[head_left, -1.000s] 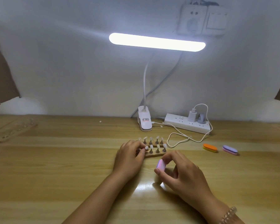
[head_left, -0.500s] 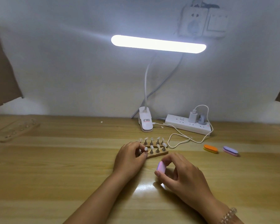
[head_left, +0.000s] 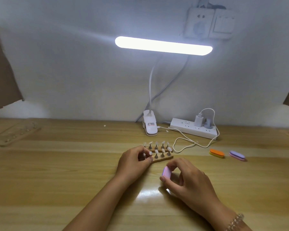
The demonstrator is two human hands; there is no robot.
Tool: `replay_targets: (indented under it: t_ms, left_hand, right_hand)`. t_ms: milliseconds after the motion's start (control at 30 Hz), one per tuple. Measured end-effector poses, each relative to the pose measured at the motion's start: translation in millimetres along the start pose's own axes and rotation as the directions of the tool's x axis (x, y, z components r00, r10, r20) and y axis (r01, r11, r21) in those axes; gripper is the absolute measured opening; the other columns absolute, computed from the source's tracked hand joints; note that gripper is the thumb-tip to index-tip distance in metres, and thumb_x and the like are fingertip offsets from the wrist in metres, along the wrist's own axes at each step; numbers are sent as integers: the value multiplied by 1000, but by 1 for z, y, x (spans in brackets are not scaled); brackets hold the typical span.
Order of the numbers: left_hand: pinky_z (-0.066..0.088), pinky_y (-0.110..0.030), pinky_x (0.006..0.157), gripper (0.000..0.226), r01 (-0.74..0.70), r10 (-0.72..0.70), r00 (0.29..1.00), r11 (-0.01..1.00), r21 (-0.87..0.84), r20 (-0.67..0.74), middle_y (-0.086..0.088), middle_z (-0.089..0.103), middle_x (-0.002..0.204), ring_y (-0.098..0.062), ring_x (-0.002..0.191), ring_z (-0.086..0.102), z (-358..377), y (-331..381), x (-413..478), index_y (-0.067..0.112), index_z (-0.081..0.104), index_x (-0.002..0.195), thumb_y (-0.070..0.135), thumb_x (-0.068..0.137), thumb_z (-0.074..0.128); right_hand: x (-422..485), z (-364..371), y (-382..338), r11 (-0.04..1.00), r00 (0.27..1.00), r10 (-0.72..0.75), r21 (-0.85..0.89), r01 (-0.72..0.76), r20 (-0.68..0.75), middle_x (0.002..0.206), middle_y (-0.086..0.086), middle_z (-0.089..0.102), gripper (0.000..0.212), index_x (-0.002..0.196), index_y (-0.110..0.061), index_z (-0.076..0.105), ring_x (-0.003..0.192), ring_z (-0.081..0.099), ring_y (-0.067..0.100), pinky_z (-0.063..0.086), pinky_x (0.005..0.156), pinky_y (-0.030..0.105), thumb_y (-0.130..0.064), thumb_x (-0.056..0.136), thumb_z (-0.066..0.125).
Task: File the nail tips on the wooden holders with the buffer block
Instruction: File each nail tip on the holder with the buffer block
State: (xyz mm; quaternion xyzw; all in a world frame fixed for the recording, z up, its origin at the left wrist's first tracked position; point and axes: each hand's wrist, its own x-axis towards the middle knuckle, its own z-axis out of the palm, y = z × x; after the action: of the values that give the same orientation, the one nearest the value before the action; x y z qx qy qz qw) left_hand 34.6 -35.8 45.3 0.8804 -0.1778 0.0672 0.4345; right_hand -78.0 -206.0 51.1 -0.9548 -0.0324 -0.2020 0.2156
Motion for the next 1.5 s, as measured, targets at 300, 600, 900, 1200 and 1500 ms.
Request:
replay_targets:
  t_ms: [300,600,900,1200,1500]
  left_hand:
    - [30,-30,81,20,73,-45,990,972,222,-131,20,61,93,-4,94,55,-3,-4,-4,37,49,76,47,78,66]
    - [36,-32,89,13,75,-52,990,982,174,-132,19,64,101,-6,101,61,-2,-8,-1,40,56,82,45,83,68]
    - [32,-31,82,17,11,22,988,978,206,-156,18,61,97,-7,96,58,0,-6,-3,38,53,77,41,85,68]
    - [46,-26,62,13,-370,372,921,928,42,-114,19,65,82,-2,65,57,3,11,-22,31,59,85,24,86,70]
    - [41,-23,55,15,-196,267,933,940,-281,242,14,71,87,-3,53,51,6,7,-16,31,74,89,25,83,61]
  right_hand:
    - [0,-1,2,1000,1000,-3,10,3,1,96,-23,54,37,96,-37,51,67,49,-3,34,55,14,-68,75,50]
    - [0,0,1,999,1000,-11,-30,12,16,100,-21,54,36,100,-37,51,67,43,0,39,60,20,-65,79,55]
    - [0,2,3,999,1000,-29,-39,29,13,103,-23,53,37,105,-39,50,71,45,0,38,59,17,-66,80,53]
    - [3,0,3,985,984,27,171,3,-177,100,-23,52,30,108,-33,54,70,59,3,48,63,26,-46,84,66]
    - [2,0,2,981,982,-16,187,52,-187,98,-23,53,34,103,-33,56,69,58,6,50,57,25,-56,79,65]
